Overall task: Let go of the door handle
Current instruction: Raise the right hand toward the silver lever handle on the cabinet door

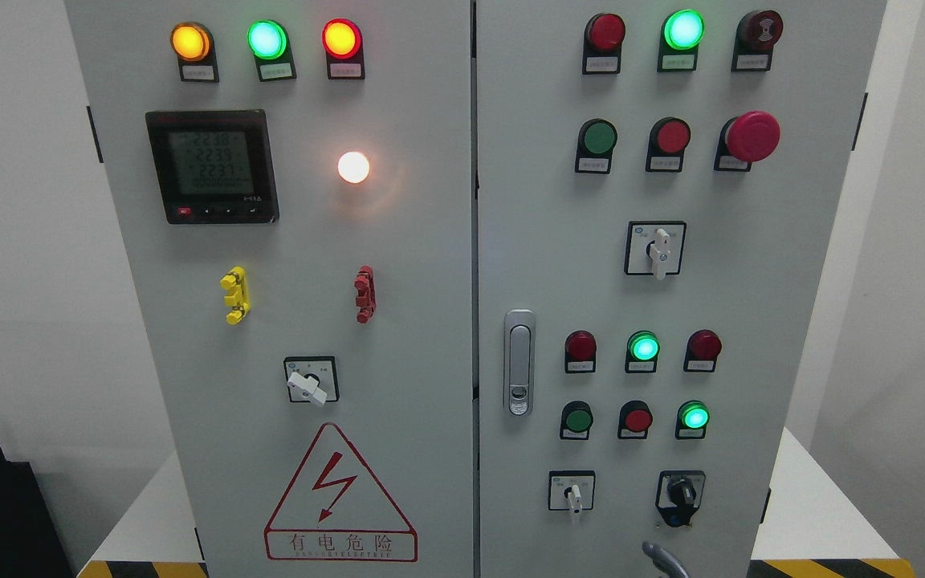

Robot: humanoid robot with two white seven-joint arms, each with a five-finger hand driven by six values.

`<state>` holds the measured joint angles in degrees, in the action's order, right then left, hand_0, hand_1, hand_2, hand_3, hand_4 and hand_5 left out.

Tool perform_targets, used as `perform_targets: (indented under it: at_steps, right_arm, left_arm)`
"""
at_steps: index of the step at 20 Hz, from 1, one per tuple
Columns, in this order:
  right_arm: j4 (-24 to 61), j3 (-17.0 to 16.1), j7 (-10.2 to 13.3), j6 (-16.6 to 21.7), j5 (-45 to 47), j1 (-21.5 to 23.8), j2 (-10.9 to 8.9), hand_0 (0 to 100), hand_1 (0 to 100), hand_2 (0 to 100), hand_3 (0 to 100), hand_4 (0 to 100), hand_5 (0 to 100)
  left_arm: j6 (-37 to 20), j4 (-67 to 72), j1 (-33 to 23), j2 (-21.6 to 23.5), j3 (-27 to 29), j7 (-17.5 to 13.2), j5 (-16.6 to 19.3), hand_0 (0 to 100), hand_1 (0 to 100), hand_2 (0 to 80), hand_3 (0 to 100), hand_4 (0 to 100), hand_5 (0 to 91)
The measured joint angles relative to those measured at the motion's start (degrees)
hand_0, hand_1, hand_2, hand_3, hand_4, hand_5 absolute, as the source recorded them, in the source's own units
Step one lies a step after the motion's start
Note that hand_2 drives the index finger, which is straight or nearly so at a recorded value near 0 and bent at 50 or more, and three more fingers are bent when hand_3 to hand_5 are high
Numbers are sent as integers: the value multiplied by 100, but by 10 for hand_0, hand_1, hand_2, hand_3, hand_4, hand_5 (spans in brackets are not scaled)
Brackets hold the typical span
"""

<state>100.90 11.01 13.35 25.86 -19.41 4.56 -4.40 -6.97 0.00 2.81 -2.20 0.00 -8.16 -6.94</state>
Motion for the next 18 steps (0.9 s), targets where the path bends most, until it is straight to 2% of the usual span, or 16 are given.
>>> perform_targets:
  at_steps: [1, 3, 5, 7, 9, 13, 18]
  right_arm:
    - [-1, 25, 73, 0, -189, -63, 5, 337, 437, 0, 808, 775, 839]
    - [-3, 68, 340, -5, -626, -177, 45, 315, 479, 0, 951, 896, 962]
    - [-12, 109, 650, -190, -1130, -263, 111, 308, 501, 0, 1000, 950, 988]
    - [-20, 142, 981, -455, -1627, -394, 165, 310, 514, 0, 1000, 1000, 1000]
    - [-34, 185, 1205, -715, -2134, -502, 212, 306, 513, 0, 1000, 1000, 1000]
    - [-78, 261, 1457, -1109, -3043, -691, 363, 291, 498, 0, 1000, 1000, 1000]
    - [-124, 333, 1540, -1633, -4082, -870, 519, 293, 496, 0, 1000, 1000, 1000]
  left_arm:
    - [0, 0, 0, 0, 0, 0, 0, 120, 389, 0, 0, 0, 0]
    - [0, 0, 0, 0, 0, 0, 0, 120, 389, 0, 0, 0, 0]
    - [0, 0, 0, 0, 0, 0, 0, 120, 389, 0, 0, 0, 0]
    - [0, 0, 0, 0, 0, 0, 0, 120, 389, 0, 0, 0, 0]
    - [0, 0, 0, 0, 0, 0, 0, 120, 389, 0, 0, 0, 0]
    - [0, 0, 0, 0, 0, 0, 0, 120, 389, 0, 0, 0, 0]
    - [0, 0, 0, 0, 0, 0, 0, 120, 389, 0, 0, 0, 0]
